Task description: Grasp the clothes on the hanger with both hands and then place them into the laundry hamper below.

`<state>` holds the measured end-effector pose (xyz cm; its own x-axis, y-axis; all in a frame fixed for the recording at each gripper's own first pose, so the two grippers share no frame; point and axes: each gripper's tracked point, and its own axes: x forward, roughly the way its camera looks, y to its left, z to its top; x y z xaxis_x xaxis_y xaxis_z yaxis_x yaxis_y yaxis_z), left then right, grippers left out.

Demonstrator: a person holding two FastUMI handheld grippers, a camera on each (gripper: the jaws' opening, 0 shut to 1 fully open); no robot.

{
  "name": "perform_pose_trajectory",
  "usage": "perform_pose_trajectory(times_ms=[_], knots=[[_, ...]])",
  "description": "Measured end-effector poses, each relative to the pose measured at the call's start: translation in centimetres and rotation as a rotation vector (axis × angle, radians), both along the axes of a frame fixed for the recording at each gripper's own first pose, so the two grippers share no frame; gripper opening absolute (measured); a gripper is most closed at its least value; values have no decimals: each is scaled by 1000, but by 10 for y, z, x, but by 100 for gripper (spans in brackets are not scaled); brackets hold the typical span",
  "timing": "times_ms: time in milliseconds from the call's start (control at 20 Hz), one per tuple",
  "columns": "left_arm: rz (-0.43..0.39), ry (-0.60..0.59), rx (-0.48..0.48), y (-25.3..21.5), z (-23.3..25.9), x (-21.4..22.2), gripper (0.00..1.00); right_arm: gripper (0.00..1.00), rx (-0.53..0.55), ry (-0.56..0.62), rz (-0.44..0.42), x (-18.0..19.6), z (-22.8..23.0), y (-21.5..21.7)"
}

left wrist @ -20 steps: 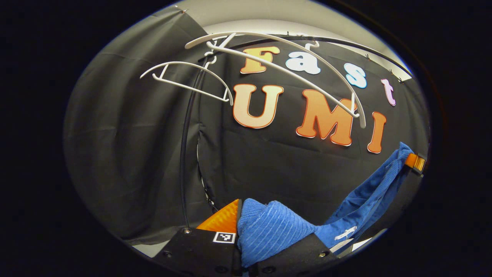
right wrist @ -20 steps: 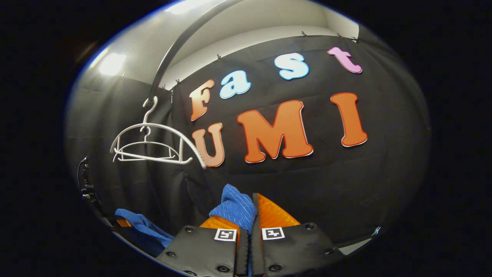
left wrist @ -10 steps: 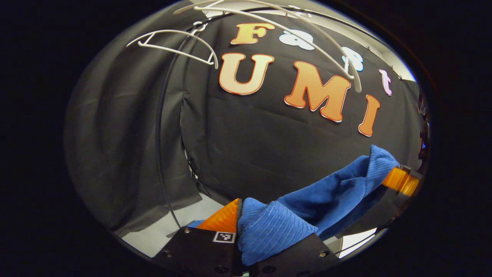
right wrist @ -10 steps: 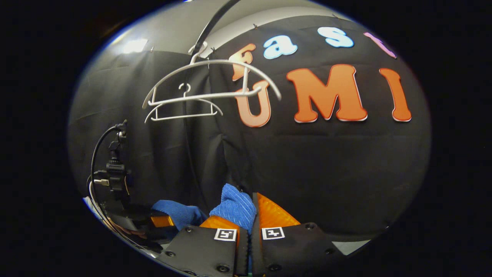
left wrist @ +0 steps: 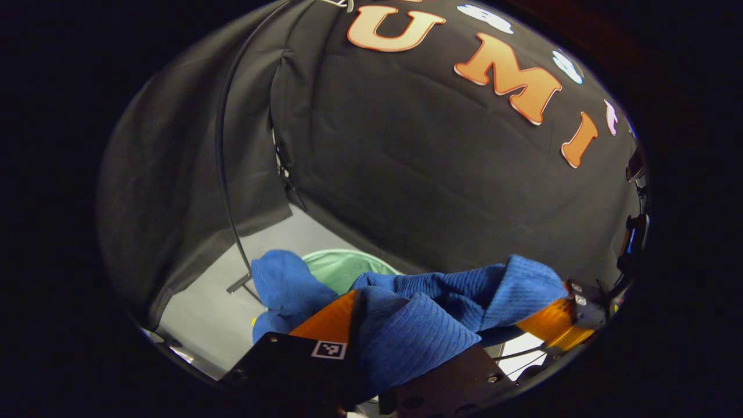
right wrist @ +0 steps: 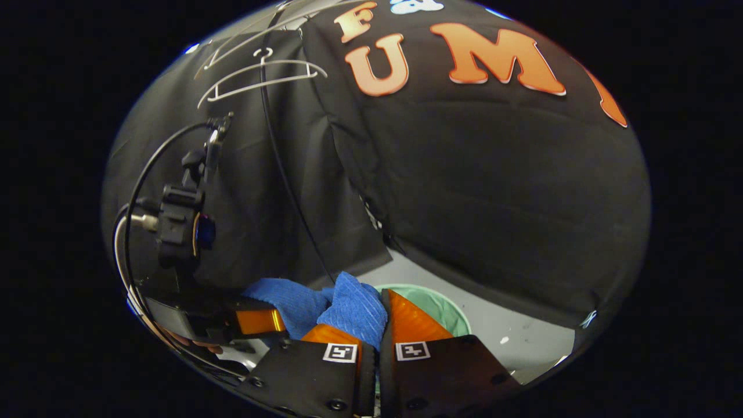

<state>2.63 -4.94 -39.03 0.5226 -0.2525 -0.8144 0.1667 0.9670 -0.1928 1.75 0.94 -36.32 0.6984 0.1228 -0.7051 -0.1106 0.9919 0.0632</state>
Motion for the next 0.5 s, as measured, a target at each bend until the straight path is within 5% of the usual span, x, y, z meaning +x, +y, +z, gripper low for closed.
perform_pose_trajectory(times_ms=[200,250,300,400,450,500], knots=[[58,90,42,18,-31,-21,29,9,-24,146,-59,-26,-46,-8],[73,101,52,24,-35,-23,34,15,-18,173,-63,-32,-52,-8],[88,110,57,30,-38,-24,28,16,-21,201,-68,-38,-65,-12],[107,135,56,37,-42,-32,50,28,-7,234,-81,-47,-69,-13],[110,159,67,41,-45,-38,64,21,-4,239,-86,-47,-70,-13],[119,173,94,48,-48,-45,76,47,4,243,-90,-48,-70,-11]])
